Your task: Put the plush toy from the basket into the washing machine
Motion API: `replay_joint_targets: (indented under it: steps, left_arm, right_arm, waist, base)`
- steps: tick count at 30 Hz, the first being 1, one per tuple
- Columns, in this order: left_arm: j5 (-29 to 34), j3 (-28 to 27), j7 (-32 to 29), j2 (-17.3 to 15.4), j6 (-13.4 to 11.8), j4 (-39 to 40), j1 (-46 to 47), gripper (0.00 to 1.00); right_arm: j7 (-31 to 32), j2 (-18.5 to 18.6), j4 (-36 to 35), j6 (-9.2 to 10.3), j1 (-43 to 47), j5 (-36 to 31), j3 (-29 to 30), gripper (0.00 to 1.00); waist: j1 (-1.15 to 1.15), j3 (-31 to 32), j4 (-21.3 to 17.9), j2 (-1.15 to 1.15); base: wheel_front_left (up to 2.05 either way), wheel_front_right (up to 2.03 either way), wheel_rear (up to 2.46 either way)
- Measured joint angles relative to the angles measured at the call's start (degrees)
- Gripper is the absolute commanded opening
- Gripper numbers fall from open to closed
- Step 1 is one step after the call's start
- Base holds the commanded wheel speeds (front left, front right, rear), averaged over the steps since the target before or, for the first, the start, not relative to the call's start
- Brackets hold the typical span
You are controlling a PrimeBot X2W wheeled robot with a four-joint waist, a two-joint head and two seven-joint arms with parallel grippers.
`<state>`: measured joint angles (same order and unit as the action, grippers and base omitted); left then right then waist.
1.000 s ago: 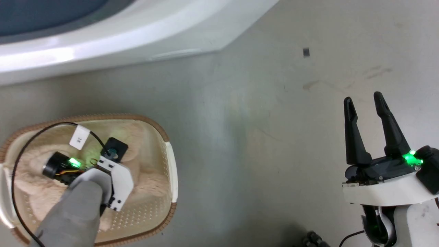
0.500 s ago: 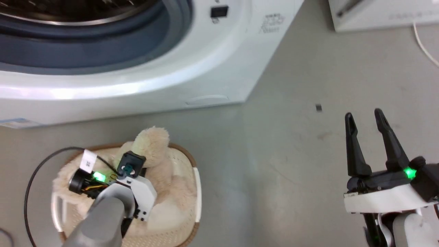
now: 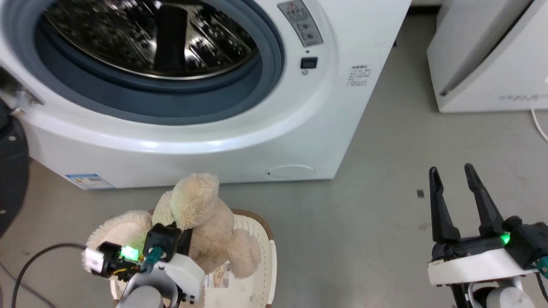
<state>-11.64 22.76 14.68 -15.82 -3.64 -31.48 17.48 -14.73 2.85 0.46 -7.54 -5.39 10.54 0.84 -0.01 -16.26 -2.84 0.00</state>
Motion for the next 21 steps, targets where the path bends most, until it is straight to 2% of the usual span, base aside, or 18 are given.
replay_joint_targets:
  steps: [10,16,21]
  left_arm:
    - [2.8,-5.3,0.0,-0.1,-1.7,17.1,-6.0,0.0]
    - [4.8,-8.8,0.0,-1.8,-1.6,25.8,-5.4,0.0]
    - [6.4,-12.6,0.0,-4.1,-1.2,31.8,-0.9,0.0]
  right_arm:
    - [0.0,0.0,0.1,0.0,1.4,0.0,-0.4,1.0]
    - [0.0,0.0,-0.5,0.0,1.4,0.0,-0.4,1.0]
    - [0.0,0.0,-1.3,0.0,0.9,0.4,-1.3,1.0]
  waist:
    - [0.0,3.1,1.0,0.0]
    - [0.0,1.4,0.0,0.0]
    - [0.0,-1.5,-1.5,0.0]
  base:
    - [0.0,0.0,0.0]
    - [0.0,0.0,0.0]
    - [0.0,0.0,0.0]
